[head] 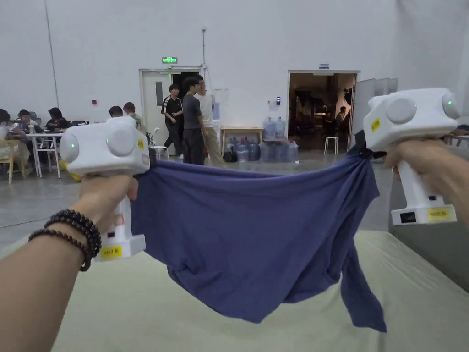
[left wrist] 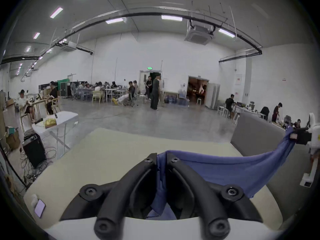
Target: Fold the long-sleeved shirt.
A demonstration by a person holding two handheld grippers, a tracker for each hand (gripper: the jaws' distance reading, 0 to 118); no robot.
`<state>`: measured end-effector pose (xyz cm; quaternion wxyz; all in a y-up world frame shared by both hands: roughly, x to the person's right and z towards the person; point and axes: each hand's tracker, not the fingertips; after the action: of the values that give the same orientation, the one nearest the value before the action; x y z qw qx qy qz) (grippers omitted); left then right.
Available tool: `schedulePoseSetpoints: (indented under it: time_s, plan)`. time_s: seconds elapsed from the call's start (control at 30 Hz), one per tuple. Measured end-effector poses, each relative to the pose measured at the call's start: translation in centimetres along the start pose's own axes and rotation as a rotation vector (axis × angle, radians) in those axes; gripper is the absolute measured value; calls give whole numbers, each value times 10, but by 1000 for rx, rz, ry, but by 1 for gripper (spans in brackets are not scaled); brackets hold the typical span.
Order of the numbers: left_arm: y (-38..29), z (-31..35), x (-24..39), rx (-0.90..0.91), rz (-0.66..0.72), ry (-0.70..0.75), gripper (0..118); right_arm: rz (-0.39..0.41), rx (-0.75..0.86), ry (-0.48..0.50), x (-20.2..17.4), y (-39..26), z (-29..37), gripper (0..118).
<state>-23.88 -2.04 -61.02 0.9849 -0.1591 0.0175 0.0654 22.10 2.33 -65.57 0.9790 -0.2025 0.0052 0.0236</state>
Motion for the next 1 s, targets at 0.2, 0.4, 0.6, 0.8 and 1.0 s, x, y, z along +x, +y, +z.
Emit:
schedulePoseSetpoints:
  time_s: [0.2, 0.4, 0.6, 0.8, 1.0]
  plan:
    - [-136, -47, -9, -197, 1, -4, 2, -100, -176, 35, 8, -133, -58, 0]
    - [-196, -43, -43, -249, 27, -38, 2, -107, -207, 72, 27, -203, -52, 0]
    - [-242, 36, -62, -223, -13, -98, 2, -64, -177, 152, 18, -262, 37, 0]
    - [-352, 123, -78, -351, -76, -158, 2, -1, -356, 231, 8, -382, 114, 0]
    - [-451, 159, -99, -544, -70, -160, 2, 138, -663, 253, -2, -496, 134, 0]
